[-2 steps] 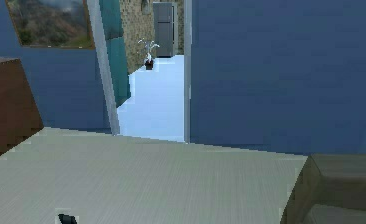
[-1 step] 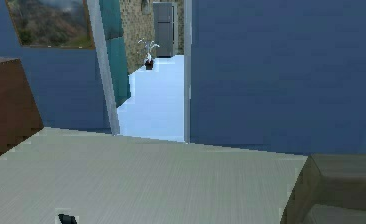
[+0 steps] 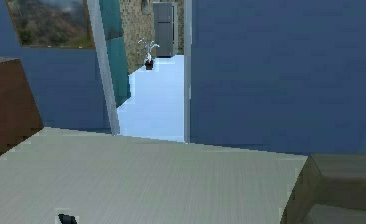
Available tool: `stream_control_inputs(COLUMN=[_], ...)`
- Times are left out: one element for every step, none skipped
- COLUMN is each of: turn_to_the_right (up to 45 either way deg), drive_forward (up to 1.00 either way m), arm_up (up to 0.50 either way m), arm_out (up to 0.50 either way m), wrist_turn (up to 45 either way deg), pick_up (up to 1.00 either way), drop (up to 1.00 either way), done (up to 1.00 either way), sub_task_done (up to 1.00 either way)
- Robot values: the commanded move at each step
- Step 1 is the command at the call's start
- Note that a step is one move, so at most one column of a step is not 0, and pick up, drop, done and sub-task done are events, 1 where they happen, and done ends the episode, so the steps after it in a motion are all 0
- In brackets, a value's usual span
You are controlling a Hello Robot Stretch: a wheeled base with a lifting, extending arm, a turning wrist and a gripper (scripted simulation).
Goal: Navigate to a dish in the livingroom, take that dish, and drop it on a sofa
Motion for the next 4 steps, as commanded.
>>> stream_control_inputs(turn_to_the_right=[0.0,0.0,0.0,0.0], drive_forward=[0.00,0.00,0.00,0.00], arm_up=[0.00,0.10,0.00,0.00], arm_out=[0.00,0.00,-0.08,0.00], wrist_turn=[0.0,0.0,0.0,0.0], pick_up=[0.00,0.00,0.00,0.00], drop=[1.00,0.00,0.00,0.00], done=[0.00,0.00,0.00,1.00], sub_task_done=[0.00,0.00,0.00,0.00])
